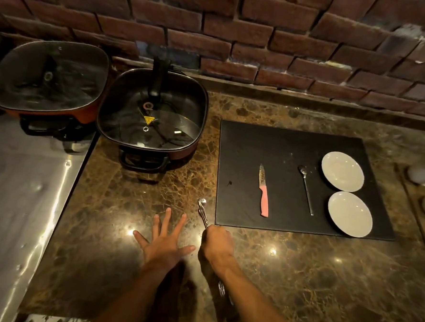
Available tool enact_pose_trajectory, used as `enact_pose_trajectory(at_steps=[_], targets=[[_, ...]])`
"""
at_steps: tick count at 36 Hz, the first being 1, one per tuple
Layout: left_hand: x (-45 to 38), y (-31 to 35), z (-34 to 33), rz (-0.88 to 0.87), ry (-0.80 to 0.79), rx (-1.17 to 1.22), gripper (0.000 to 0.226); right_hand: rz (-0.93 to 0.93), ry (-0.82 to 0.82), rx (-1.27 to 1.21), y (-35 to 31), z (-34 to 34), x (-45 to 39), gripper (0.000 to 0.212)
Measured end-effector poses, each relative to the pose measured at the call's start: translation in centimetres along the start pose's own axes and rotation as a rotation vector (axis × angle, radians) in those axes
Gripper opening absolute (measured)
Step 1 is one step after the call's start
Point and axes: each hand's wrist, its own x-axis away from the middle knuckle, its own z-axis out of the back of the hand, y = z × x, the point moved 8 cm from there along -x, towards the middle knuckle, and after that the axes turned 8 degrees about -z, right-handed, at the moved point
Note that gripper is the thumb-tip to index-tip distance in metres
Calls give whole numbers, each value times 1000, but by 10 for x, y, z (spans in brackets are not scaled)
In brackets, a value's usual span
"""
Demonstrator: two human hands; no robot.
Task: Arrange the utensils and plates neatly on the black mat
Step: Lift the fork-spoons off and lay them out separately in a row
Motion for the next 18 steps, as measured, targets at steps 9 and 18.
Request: enact_pose_trajectory(at_steps=[9,18], targets=[[-14,-1,7,-5,24,-12,89,-30,-48,-186,16,27,-15,31],[-46,4,25,-7,48,-18,75,-93,46,-337,26,106,-90,27]])
